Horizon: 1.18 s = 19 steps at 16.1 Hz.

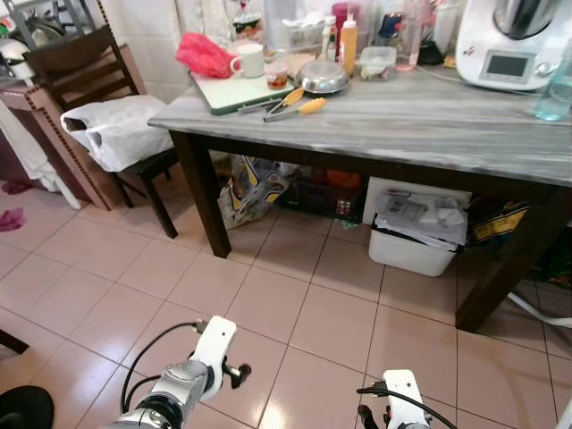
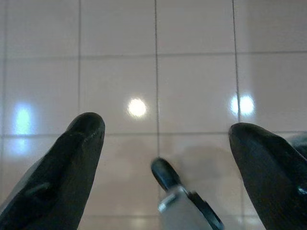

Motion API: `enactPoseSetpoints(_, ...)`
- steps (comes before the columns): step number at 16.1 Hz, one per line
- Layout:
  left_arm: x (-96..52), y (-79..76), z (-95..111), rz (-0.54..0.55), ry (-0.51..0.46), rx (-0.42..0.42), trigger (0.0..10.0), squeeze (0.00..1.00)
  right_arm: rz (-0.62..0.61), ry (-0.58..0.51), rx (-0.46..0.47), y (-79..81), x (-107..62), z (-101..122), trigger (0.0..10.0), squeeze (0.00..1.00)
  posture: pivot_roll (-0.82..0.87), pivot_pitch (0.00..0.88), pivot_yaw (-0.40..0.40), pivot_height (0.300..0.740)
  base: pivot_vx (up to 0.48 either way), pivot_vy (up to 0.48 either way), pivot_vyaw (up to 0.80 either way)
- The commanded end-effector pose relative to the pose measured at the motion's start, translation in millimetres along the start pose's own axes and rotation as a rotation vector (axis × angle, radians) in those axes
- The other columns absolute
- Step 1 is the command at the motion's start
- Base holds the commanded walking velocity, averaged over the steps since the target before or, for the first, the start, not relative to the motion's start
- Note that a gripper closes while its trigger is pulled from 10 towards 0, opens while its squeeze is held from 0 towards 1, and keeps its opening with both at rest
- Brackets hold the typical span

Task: Setting the table

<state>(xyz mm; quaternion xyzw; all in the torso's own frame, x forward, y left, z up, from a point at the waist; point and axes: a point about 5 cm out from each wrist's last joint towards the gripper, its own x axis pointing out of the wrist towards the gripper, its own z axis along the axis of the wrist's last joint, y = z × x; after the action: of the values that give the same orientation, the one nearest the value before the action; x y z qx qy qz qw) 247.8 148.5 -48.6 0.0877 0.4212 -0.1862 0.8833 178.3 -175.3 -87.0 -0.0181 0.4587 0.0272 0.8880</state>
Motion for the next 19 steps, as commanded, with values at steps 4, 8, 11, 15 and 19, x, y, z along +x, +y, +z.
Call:
enactPoseSetpoints(4, -2.6, 5.6, 11, 0.069, -0.176, -0.105, 10.0, 0.00, 0.021, -0.218, 0.025, 7.3, 4.9, 54, 10.0, 0.00, -0.15, 0.000, 0.063, 0.740, 0.000, 0.000, 0.00)
enactPoseSetpoints(8, -7.9, 12.6, 62, 0.066, -0.412, -0.090, 10.0, 0.00, 0.037, -0.464, 0.022, 6.5, -0.3, 117, 10.0, 0.00, -0.13, 0.000, 0.038, 0.740, 0.000, 0.000, 0.00)
enactPoseSetpoints(11, -21.4, 14.9, 104, 0.050, -0.633, -0.036, 10.0, 0.00, 0.068, -0.616, -0.031, 7.2, -9.5, 152, 10.0, 0.00, -0.10, 0.000, 0.016, 0.740, 0.000, 0.000, 0.00)
enactPoseSetpoints(15, -43.9, 19.3, 120, 0.093, -0.799, 0.016, 10.0, 0.00, 0.092, -0.780, -0.066, 5.0, -25.8, 195, 10.0, 0.00, -0.05, 0.000, -0.025, 0.740, 0.000, 0.000, 0.00)
enactPoseSetpoints(19, -67.6, 40.1, 99, 0.181, -0.828, 0.068, 10.0, 0.00, 0.171, -0.849, -0.120, 16.3, -37.7, 218, 10.0, 0.00, 0.02, 0.000, -0.092, 0.740, 0.000, 0.000, 0.00)
